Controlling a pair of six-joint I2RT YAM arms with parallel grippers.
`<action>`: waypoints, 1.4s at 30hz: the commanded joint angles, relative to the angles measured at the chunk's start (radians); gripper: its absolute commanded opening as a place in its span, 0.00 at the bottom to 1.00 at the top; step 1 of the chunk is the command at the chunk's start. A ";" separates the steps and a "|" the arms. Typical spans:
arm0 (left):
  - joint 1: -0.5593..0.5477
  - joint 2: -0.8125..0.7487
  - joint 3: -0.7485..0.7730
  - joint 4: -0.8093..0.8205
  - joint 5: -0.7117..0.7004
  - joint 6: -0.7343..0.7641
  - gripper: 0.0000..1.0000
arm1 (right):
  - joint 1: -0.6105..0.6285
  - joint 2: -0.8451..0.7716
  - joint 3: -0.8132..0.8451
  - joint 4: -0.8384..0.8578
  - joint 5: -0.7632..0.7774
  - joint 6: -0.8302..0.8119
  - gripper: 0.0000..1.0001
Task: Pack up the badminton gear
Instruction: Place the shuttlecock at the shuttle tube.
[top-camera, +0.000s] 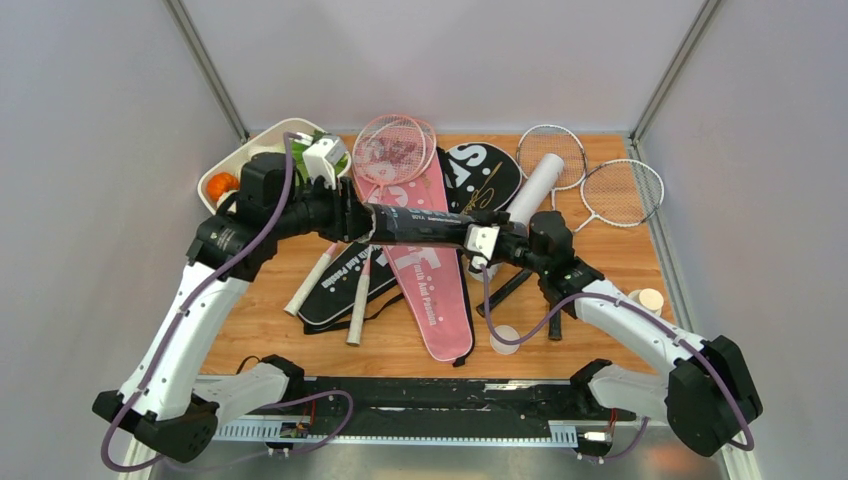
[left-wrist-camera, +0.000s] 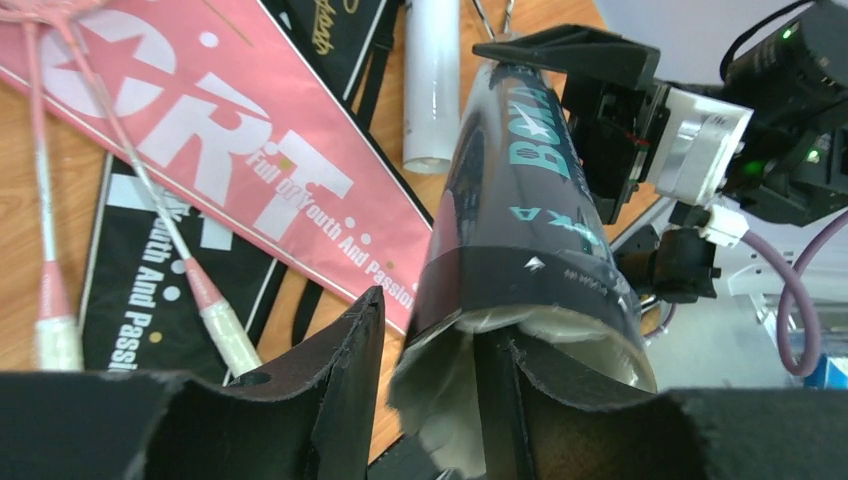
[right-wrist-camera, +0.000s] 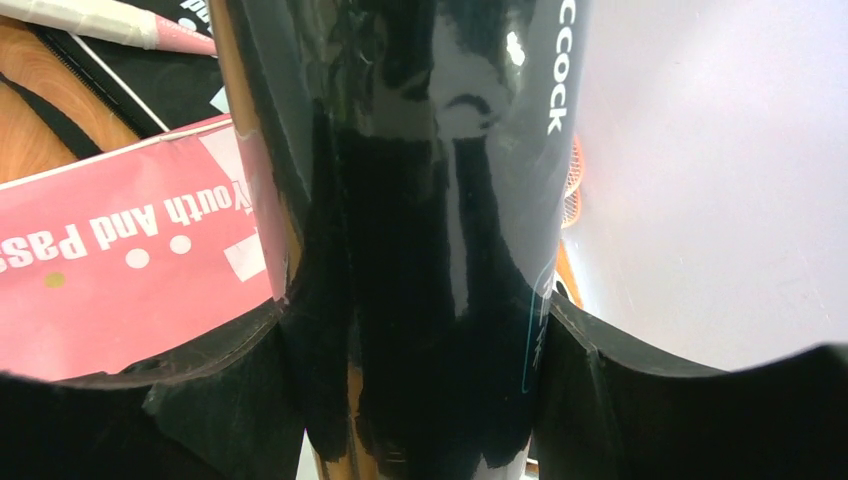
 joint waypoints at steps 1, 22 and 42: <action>-0.005 -0.031 -0.113 0.212 0.082 0.021 0.45 | 0.002 -0.034 0.054 0.055 -0.091 0.018 0.03; -0.015 -0.044 0.114 -0.032 -0.051 0.115 0.59 | -0.003 -0.026 0.042 0.070 -0.048 0.055 0.01; -0.015 -0.101 0.064 0.043 -0.121 0.109 0.29 | -0.014 -0.040 0.045 0.067 -0.066 0.086 0.01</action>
